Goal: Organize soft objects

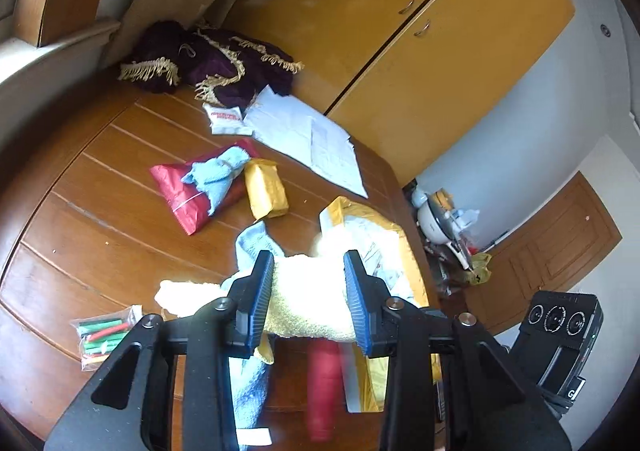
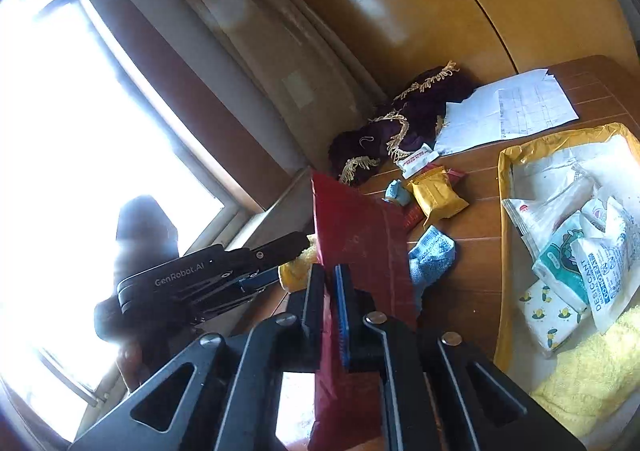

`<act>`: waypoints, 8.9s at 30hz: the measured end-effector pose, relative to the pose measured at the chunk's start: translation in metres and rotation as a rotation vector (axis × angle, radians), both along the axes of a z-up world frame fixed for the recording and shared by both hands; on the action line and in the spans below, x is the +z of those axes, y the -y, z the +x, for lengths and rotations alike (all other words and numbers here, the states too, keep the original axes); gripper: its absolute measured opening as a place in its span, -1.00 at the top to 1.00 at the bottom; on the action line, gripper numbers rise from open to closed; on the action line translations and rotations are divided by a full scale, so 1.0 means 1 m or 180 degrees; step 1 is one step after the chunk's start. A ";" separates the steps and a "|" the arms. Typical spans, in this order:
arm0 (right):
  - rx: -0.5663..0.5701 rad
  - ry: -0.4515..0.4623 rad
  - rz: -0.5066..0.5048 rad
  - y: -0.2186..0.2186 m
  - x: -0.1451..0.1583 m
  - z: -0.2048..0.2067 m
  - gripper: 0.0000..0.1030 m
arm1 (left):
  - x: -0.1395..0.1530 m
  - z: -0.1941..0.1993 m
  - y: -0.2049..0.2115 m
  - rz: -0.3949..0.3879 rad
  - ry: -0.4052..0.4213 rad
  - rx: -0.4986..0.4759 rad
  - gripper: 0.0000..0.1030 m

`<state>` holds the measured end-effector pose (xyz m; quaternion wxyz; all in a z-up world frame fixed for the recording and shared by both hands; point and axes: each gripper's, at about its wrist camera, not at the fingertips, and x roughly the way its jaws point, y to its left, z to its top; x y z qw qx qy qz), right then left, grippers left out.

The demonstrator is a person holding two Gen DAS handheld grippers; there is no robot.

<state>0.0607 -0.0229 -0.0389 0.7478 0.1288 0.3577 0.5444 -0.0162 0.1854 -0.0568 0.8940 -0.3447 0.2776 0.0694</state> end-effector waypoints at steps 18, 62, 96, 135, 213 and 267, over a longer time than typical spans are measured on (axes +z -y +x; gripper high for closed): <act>-0.0181 0.0230 -0.0629 -0.017 -0.048 -0.053 -0.41 | -0.030 -0.030 -0.044 -0.0160 0.0011 -0.0033 0.36; -0.0457 0.0060 -0.0285 -0.025 -0.048 0.014 0.61 | -0.088 0.063 -0.039 0.1054 -0.0894 -0.0669 0.21; -0.1766 -0.0202 -0.0865 0.088 -0.049 0.145 0.57 | -0.058 0.204 0.079 -0.0431 -0.0570 -0.1004 0.23; -0.0889 0.0194 -0.0339 0.014 -0.015 -0.032 -0.36 | -0.008 -0.010 0.029 0.0422 0.0147 -0.0190 -0.44; -0.1185 0.0584 -0.1856 -0.070 -0.084 -0.055 -0.14 | -0.091 -0.075 -0.032 0.0786 -0.0729 0.0303 -0.33; -0.0669 0.0786 -0.1686 -0.063 -0.089 -0.093 -0.35 | -0.094 -0.051 -0.029 0.0490 -0.0465 -0.0500 -0.18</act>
